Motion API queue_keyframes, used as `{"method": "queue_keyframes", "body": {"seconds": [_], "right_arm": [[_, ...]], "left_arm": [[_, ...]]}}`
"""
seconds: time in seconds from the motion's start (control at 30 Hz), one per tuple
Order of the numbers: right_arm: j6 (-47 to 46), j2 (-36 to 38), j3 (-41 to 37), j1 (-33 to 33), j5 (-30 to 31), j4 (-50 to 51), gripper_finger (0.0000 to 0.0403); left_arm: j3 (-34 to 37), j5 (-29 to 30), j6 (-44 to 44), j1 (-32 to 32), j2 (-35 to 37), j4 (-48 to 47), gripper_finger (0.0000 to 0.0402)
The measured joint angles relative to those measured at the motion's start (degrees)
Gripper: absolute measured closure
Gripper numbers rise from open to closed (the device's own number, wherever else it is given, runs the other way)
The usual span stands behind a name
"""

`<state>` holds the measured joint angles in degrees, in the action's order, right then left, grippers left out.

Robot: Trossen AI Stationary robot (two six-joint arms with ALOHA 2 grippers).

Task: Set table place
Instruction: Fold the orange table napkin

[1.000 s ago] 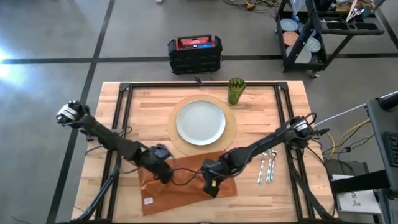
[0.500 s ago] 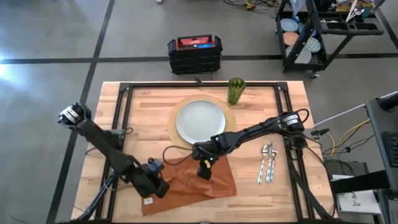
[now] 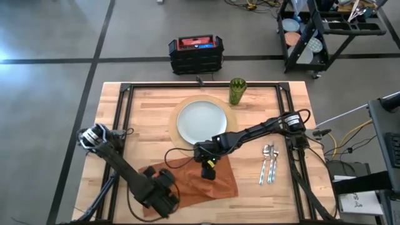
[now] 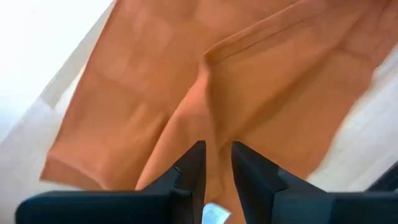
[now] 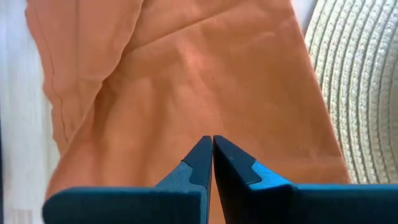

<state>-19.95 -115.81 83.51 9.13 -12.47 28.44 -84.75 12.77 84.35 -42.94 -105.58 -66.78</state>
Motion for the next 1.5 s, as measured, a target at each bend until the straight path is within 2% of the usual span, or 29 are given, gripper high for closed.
{"method": "queue_keyframes", "body": {"seconds": [0.07,0.13,0.23,0.3,0.43,0.57,1.0,1.2,1.5], "right_arm": [[0.3,0.0,-0.3,-0.1,0.0,0.1,0.0403],[0.5,0.0,-0.5,-0.3,0.0,-0.1,0.0403],[0.7,0.0,-1.1,-0.3,-0.1,0.0,0.0403],[1.1,0.0,-1.5,-0.6,-1.5,0.0,0.0403],[1.3,0.0,-2.5,-0.7,-5.8,0.0,0.0403],[1.2,0.0,-3.4,-1.0,-9.5,0.0,0.0403],[1.1,0.0,-3.7,-1.4,-10.7,1.5,0.0403],[0.7,0.1,-3.7,-1.3,-10.7,1.9,0.0403],[0.6,0.1,-3.7,-1.2,-10.5,1.8,0.0403]], "left_arm": [[-3.4,-0.1,-0.2,0.1,-2.7,-0.8,0.0314],[-6.2,-2.5,2.5,0.6,-5.3,-3.6,0.0294],[-8.3,-12.6,9.5,0.9,-9.4,-9.0,0.0267],[-8.6,-16.6,11.7,0.9,-11.5,-8.9,0.0255],[-9.9,-16.5,16.3,0.2,-14.0,-4.7,0.0247],[-10.9,-13.4,20.2,0.2,-15.6,-5.3,0.0251],[-10.7,-11.3,19.5,0.5,-20.0,-9.9,0.0263],[-10.8,-11.3,18.8,0.5,-20.6,-10.3,0.0292],[-12.7,-10.8,18.7,0.2,-20.2,-11.8,0.0388]]}}
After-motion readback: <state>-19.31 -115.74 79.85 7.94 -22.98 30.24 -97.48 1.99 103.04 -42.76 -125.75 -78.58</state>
